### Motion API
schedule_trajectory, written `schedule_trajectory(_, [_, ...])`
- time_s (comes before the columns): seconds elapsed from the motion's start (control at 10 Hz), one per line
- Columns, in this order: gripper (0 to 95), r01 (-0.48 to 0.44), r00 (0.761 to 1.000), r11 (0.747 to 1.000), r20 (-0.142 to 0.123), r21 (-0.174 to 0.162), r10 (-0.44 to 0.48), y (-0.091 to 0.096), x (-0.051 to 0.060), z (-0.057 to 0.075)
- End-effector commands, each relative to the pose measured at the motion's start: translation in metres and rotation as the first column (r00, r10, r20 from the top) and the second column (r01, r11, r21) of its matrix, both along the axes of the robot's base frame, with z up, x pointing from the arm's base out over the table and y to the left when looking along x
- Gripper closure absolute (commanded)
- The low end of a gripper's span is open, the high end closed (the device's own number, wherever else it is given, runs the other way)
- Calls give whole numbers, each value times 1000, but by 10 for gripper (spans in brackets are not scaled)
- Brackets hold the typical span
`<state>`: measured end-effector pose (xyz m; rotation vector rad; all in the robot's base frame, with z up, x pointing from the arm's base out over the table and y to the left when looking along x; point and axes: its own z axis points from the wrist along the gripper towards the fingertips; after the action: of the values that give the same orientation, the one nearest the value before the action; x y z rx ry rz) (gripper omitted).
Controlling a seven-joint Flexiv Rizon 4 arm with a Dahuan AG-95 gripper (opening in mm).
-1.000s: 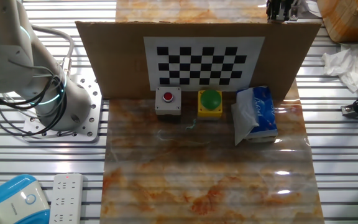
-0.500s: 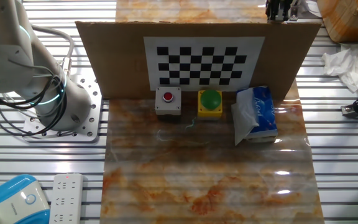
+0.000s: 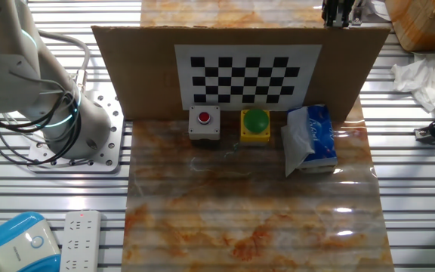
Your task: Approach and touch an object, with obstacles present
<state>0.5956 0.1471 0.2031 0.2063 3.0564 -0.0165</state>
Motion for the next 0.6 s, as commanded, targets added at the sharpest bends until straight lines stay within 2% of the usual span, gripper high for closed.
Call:
schedule_trajectory(0.1, [950, -9, 1000, 1000, -1, 24, 9, 2, 2, 0])
schedule_trajectory(0.2, [950, -21, 1000, 999, 5, 39, 21, 2, 2, 0])
schedule_trajectory(0.6, [950, -55, 998, 997, 4, 49, 55, 2, 2, 0])
